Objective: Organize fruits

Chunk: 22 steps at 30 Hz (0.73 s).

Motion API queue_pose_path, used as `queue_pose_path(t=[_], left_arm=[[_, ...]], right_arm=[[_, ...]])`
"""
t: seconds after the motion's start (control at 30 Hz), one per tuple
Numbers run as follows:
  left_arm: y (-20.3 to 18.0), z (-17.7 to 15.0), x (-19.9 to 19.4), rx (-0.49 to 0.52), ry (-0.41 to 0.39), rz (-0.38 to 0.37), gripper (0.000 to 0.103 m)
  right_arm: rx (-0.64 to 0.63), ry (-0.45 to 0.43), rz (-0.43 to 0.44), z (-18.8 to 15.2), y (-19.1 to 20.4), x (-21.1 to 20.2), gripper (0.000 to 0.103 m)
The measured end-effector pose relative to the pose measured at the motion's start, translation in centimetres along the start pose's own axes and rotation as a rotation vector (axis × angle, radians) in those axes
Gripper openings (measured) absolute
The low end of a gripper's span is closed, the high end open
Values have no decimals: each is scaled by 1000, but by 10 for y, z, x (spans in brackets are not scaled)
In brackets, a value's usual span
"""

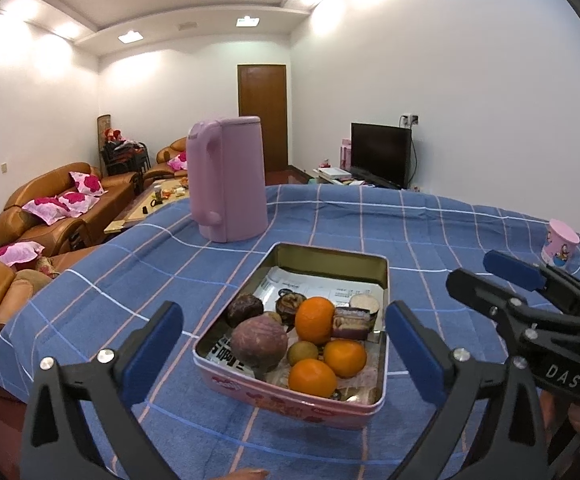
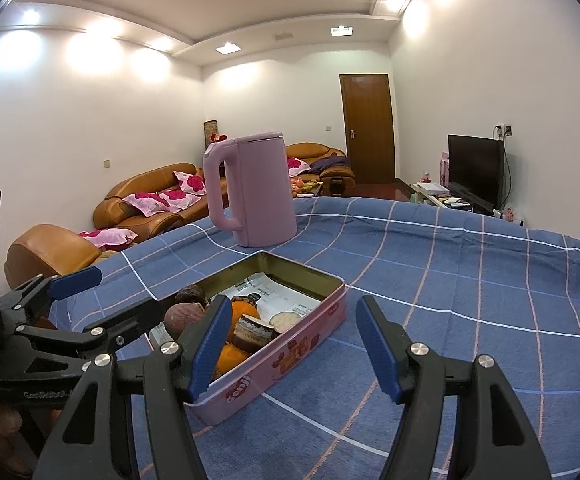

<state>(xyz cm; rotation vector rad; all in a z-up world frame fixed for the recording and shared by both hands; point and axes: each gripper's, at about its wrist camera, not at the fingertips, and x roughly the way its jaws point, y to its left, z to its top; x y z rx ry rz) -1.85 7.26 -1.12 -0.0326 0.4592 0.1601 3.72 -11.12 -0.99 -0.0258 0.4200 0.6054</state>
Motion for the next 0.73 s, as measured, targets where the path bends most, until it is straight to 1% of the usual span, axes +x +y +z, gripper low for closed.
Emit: queue_pose_path(t=[0.23, 0.53, 0.73], left_arm=[[-1, 3, -2, -4, -7, 4, 103], [1, 2, 1, -19, 11, 7, 103], [-2, 1, 0, -10, 7, 13, 103]], right_arm=[[6, -13, -6, 1, -5, -6, 66], [10, -15, -9, -1, -8, -9, 66], [12, -15, -11, -1, -10, -11, 66]])
